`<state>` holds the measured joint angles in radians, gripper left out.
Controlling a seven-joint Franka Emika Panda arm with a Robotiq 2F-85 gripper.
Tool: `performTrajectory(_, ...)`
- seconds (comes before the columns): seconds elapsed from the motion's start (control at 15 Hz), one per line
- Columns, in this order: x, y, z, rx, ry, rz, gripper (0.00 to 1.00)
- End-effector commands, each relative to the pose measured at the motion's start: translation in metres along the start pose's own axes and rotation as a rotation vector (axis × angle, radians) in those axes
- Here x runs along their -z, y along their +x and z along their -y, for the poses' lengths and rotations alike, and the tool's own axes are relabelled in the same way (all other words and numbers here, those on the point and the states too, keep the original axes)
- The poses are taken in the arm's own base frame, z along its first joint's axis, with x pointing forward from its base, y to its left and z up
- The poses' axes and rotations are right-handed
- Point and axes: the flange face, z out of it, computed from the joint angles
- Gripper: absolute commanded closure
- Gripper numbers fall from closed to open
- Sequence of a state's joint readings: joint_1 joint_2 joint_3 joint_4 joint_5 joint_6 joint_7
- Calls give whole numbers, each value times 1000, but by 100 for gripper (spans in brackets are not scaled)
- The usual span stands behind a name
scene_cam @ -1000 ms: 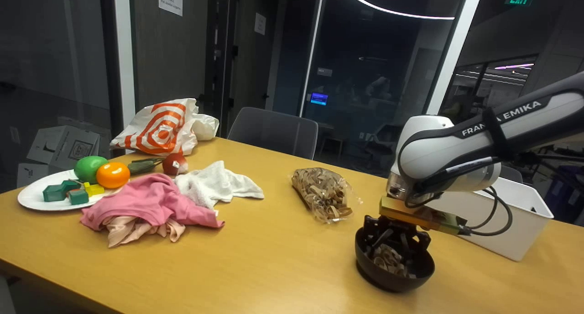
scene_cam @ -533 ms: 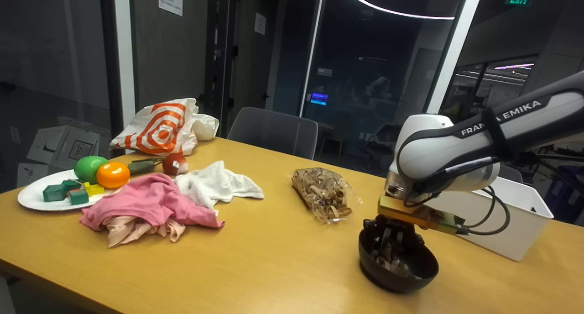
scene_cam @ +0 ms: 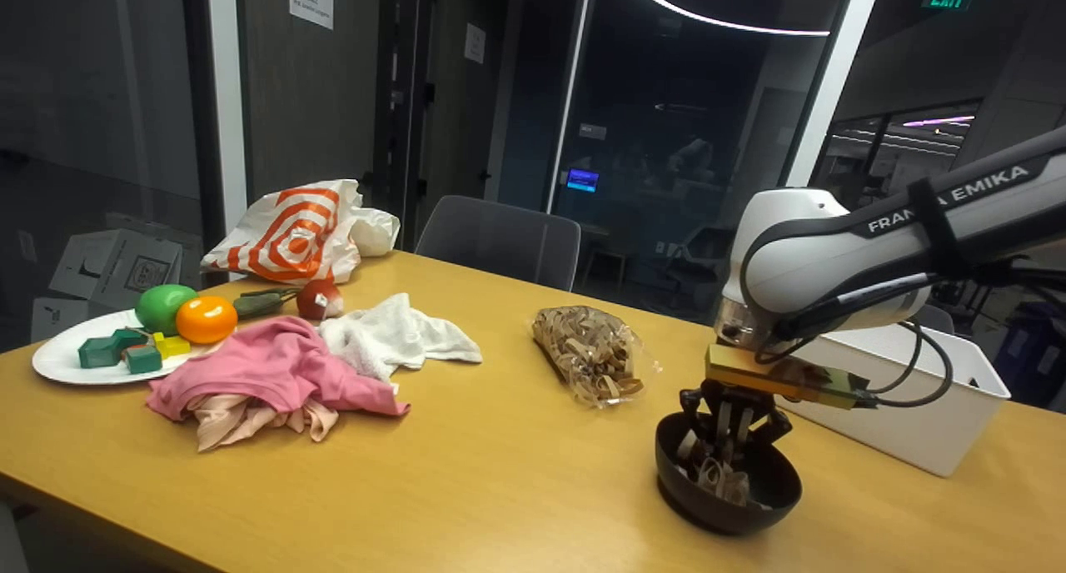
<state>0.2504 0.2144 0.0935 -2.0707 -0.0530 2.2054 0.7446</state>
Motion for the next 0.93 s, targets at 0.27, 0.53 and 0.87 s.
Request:
performTrajectory(0.27, 70, -7, -11, 14, 7, -130, 94)
performTrajectory(0.53, 90, -5, 3, 58, 17, -206, 94)
performTrajectory(0.87, 92, -3, 43, 142, 32, -264, 94)
